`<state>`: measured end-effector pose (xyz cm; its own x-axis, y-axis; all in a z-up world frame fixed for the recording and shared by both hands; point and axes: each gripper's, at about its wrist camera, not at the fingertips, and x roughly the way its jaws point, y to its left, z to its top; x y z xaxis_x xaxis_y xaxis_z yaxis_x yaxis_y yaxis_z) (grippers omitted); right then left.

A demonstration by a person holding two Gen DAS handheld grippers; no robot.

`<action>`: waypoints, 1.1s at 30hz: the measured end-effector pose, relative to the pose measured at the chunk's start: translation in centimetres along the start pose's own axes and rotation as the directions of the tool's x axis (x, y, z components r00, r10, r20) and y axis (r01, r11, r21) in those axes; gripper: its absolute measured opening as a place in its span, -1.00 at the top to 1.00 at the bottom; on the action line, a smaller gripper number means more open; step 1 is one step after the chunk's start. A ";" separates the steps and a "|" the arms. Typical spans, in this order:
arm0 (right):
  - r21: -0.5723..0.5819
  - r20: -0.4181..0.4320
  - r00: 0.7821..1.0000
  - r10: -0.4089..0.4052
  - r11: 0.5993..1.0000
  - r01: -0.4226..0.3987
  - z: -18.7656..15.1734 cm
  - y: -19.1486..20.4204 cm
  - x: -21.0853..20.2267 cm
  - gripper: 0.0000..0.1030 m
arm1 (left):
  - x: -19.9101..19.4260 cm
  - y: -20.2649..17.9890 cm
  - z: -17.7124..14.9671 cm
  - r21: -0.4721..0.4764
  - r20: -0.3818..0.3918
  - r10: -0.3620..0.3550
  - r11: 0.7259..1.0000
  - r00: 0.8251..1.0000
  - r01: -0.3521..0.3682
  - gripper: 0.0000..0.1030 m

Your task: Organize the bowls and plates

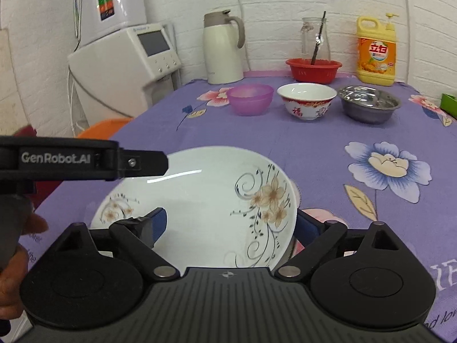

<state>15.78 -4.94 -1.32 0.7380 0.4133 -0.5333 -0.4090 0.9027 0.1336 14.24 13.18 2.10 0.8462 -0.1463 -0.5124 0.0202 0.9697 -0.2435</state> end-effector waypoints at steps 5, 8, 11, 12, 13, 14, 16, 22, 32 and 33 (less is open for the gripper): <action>0.038 0.073 0.997 0.003 0.999 -0.006 0.7 -1.1 -1.4 -1.00 | 0.1 -0.8 0.6 -0.004 0.011 -0.016 1.000 1.000 0.016 -0.34; 0.023 0.104 0.995 0.003 1.000 -0.006 1.3 -1.4 -2.3 -1.00 | 0.4 -1.5 0.8 0.005 0.005 -0.028 1.000 1.000 0.028 -0.34; 0.057 0.118 0.993 -0.014 0.998 0.007 1.8 -3.0 -2.8 -1.00 | 0.9 -2.2 0.9 0.021 -0.005 -0.036 0.999 0.999 0.037 -0.35; 0.066 0.120 0.992 -0.031 0.998 0.023 1.9 -3.6 -2.9 -1.00 | 1.2 -2.5 0.9 0.025 -0.009 -0.039 0.999 0.999 0.039 -0.35; 0.079 0.120 0.992 -0.047 0.996 0.037 2.0 -4.4 -3.0 -1.00 | 1.6 -2.8 1.0 0.030 -0.017 -0.043 0.999 0.999 0.044 -0.35; 0.100 0.117 0.991 -0.062 0.994 0.050 2.0 -5.4 -3.0 -1.00 | 1.9 -3.2 1.1 0.032 -0.025 -0.048 0.998 0.999 0.049 -0.35; 0.147 0.104 0.991 -0.088 0.986 0.073 2.0 -7.4 -3.1 -1.00 | 2.8 -4.0 1.3 0.038 -0.043 -0.063 0.997 0.997 0.065 -0.35; 0.219 0.079 0.983 -0.167 0.965 0.146 1.8 -12.5 -3.8 -1.00 | 5.6 -7.2 2.4 0.081 -0.077 -0.086 0.992 0.993 0.093 -0.35; 0.220 0.051 0.974 -0.219 0.954 0.203 2.8 -17.4 -3.1 -1.00 | 9.2 -9.8 3.2 0.122 -0.125 -0.096 0.986 0.988 0.111 -0.36; 0.211 0.048 0.974 -0.220 0.956 0.205 3.1 -17.7 -2.8 -1.00 | 9.5 -9.8 3.3 0.121 -0.131 -0.092 0.987 0.987 0.108 -0.37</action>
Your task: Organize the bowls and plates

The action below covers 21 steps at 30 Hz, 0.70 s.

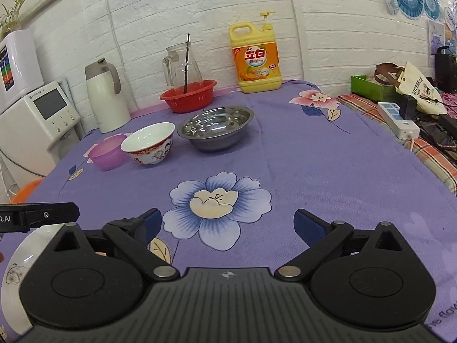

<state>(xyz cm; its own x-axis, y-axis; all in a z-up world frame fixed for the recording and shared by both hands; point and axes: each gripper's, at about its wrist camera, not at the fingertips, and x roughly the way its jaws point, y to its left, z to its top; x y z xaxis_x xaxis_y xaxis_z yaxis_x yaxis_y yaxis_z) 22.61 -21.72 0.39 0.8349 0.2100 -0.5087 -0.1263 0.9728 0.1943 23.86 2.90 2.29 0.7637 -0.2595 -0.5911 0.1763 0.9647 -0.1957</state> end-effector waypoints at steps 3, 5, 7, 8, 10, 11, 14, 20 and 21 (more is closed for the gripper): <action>-0.040 -0.011 1.000 -0.001 0.999 0.001 1.2 -0.2 1.4 -1.00 | 0.9 0.3 0.4 0.001 -0.016 0.007 1.000 1.000 -0.007 -0.37; -0.071 -0.018 1.000 -0.008 0.997 0.007 2.4 -0.3 2.6 -1.00 | 1.6 0.6 0.7 0.005 -0.029 0.014 1.000 0.999 -0.014 -0.37; -0.099 -0.029 1.000 -0.003 0.995 0.000 3.9 -0.5 4.1 -1.00 | 2.1 1.0 0.9 0.005 -0.043 0.022 1.000 0.999 -0.022 -0.37; -0.107 -0.035 0.999 -0.006 0.994 0.002 4.7 -0.6 4.9 -1.00 | 2.2 1.2 1.1 0.004 -0.045 0.018 1.000 0.999 -0.018 -0.37; -0.116 -0.051 0.999 -0.013 0.993 0.007 6.8 -0.8 7.0 -1.00 | 2.3 1.6 1.3 -0.004 -0.042 0.008 1.000 0.999 -0.008 -0.37; -0.118 -0.058 0.998 -0.023 0.993 0.016 7.8 -0.8 8.1 -1.00 | 2.3 1.8 1.4 -0.008 -0.040 0.007 1.000 0.999 -0.007 -0.37; -0.139 -0.093 0.993 -0.067 0.989 0.054 10.7 -0.6 12.1 -1.00 | 2.4 2.6 1.5 -0.019 -0.041 0.009 1.000 0.999 -0.009 -0.38; -0.185 -0.191 0.970 -0.148 0.976 0.112 13.7 -0.3 19.6 -1.00 | 2.4 4.6 1.7 -0.038 -0.044 0.034 0.999 0.998 -0.035 -0.38; -0.182 -0.216 0.964 -0.152 0.977 0.113 13.9 -0.4 20.7 -1.00 | 2.4 4.9 1.8 -0.043 -0.043 0.036 0.998 0.998 -0.037 -0.38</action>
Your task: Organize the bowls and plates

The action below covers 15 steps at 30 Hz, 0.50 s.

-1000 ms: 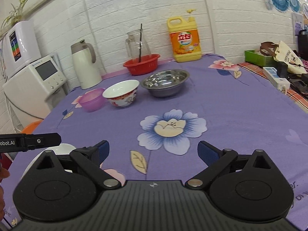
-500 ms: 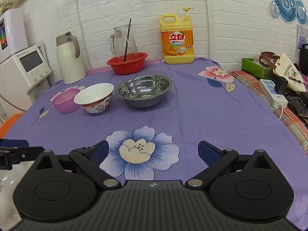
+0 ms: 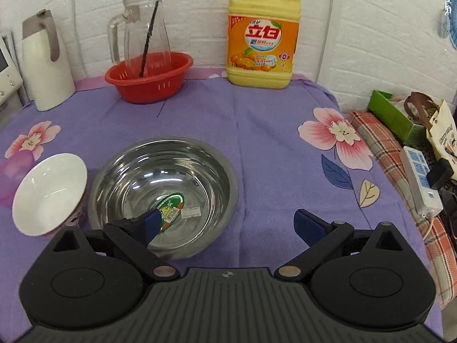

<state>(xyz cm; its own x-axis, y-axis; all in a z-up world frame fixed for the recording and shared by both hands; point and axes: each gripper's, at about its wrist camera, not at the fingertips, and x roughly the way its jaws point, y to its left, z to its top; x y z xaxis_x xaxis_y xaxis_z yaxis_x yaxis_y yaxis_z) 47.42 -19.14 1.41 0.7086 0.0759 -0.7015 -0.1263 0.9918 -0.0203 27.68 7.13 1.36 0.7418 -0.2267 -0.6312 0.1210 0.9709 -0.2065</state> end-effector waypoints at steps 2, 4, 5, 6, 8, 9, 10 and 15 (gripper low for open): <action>-0.015 -0.050 0.998 -0.027 1.000 0.026 0.5 0.3 2.0 -1.00 | 0.0 0.5 0.2 -0.006 0.002 0.008 1.000 1.000 -0.008 -0.38; -0.055 -0.092 0.994 -0.063 0.997 0.058 0.7 0.8 3.7 -1.00 | 0.0 1.0 0.3 -0.006 0.005 0.017 1.000 1.000 -0.017 -0.38; -0.068 -0.108 0.992 -0.072 0.996 0.065 0.7 0.9 4.2 -1.00 | 0.0 1.1 0.4 -0.008 0.006 0.022 1.000 1.000 -0.022 -0.38; -0.074 -0.119 0.990 -0.074 0.995 0.065 0.7 0.9 4.6 -1.00 | 0.1 1.3 0.4 -0.011 0.007 0.024 1.000 1.000 -0.024 -0.38; -0.083 -0.139 0.987 -0.075 0.994 0.064 0.7 0.9 5.1 -1.00 | 0.3 1.4 0.4 -0.014 0.010 0.020 1.000 1.000 -0.020 -0.38; -0.083 -0.142 0.987 -0.071 0.995 0.060 0.8 0.8 5.2 -1.00 | 0.4 1.4 0.5 -0.016 0.009 0.018 1.000 1.000 -0.018 -0.38; -0.086 -0.150 0.986 -0.075 0.994 0.063 0.8 0.7 5.1 -1.00 | 0.5 1.3 0.6 -0.017 0.006 0.011 1.000 1.000 -0.011 -0.38; -0.140 -0.204 0.974 -0.103 0.987 0.075 0.8 0.6 4.6 -1.00 | 0.2 0.2 0.8 0.000 0.016 -0.023 1.000 1.000 0.023 -0.38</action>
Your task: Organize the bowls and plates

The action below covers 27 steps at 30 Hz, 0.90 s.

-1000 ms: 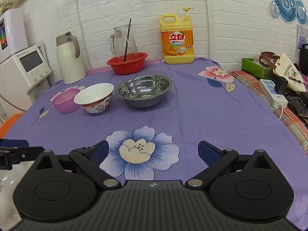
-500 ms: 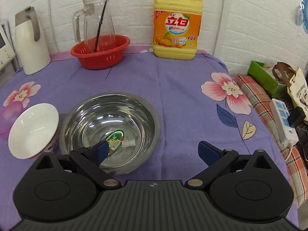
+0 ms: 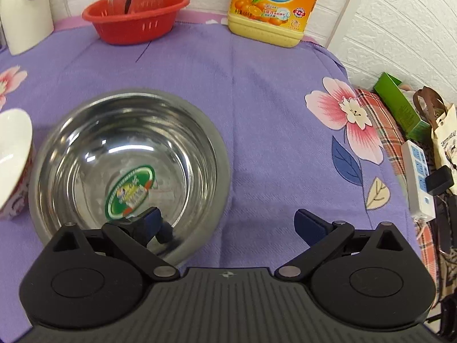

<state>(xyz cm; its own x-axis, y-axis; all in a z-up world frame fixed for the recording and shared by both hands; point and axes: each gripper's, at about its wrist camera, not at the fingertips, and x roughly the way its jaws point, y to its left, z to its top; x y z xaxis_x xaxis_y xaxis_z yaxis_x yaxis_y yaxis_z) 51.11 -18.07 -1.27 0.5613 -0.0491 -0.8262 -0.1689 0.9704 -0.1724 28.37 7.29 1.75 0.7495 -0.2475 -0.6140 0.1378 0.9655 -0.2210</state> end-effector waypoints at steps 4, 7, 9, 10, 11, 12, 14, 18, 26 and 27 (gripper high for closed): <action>-0.038 -0.042 0.999 0.022 0.999 -0.024 -1.3 0.0 -1.0 -1.00 | -0.7 -0.8 0.0 0.005 0.011 -0.025 1.000 1.000 0.025 -0.38; -0.076 -0.054 0.998 0.029 0.997 -0.033 -3.0 0.3 -2.2 -1.00 | -1.2 -1.6 -0.2 0.016 0.013 -0.036 0.999 0.999 0.035 -0.38; -0.095 -0.056 0.997 0.045 0.994 -0.050 -4.6 0.5 -3.1 -1.00 | -1.4 -2.1 -0.3 0.020 0.010 -0.055 0.998 0.998 0.054 -0.39; -0.104 -0.052 0.997 0.053 0.993 -0.058 -5.5 0.6 -3.7 -1.00 | -1.4 -2.4 -0.4 0.021 0.006 -0.061 0.998 0.998 0.061 -0.39; -0.114 -0.050 0.997 0.063 0.991 -0.069 -6.4 0.7 -4.2 -1.00 | -1.4 -2.7 -0.4 0.023 0.000 -0.071 0.997 0.998 0.071 -0.39; -0.122 -0.047 0.996 0.076 0.989 -0.081 -7.3 0.7 -4.8 -1.00 | -1.4 -3.1 -0.5 0.028 -0.006 -0.080 0.996 0.997 0.080 -0.39; -0.126 -0.028 0.995 0.099 0.987 -0.102 -8.8 0.7 -5.9 -1.00 | -1.1 -4.0 -0.4 0.043 -0.019 -0.093 0.995 0.996 0.094 -0.39; -0.068 0.090 0.988 0.122 0.991 -0.116 -10.6 -0.5 -8.2 -1.00 | 1.0 -5.6 1.1 0.042 -0.038 -0.131 0.990 0.991 0.133 -0.39; 0.064 0.328 0.939 0.098 0.990 -0.126 -12.3 -1.2 -8.2 -1.00 | 10.5 -7.0 4.9 -0.060 -0.138 -0.123 0.992 0.983 0.115 -0.38; 0.075 0.329 0.939 0.101 0.988 -0.132 -12.3 -1.2 -7.6 -1.00 | 11.4 -7.0 5.0 -0.069 -0.151 -0.113 0.992 0.982 0.104 -0.38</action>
<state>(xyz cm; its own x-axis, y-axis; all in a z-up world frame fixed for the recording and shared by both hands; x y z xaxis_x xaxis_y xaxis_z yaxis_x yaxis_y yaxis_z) 37.08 -21.74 -1.41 0.7765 0.1295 -0.6167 -0.1805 0.9834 -0.0207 39.14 -1.86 0.09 0.6229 -0.3643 -0.6923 0.1699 0.9268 -0.3348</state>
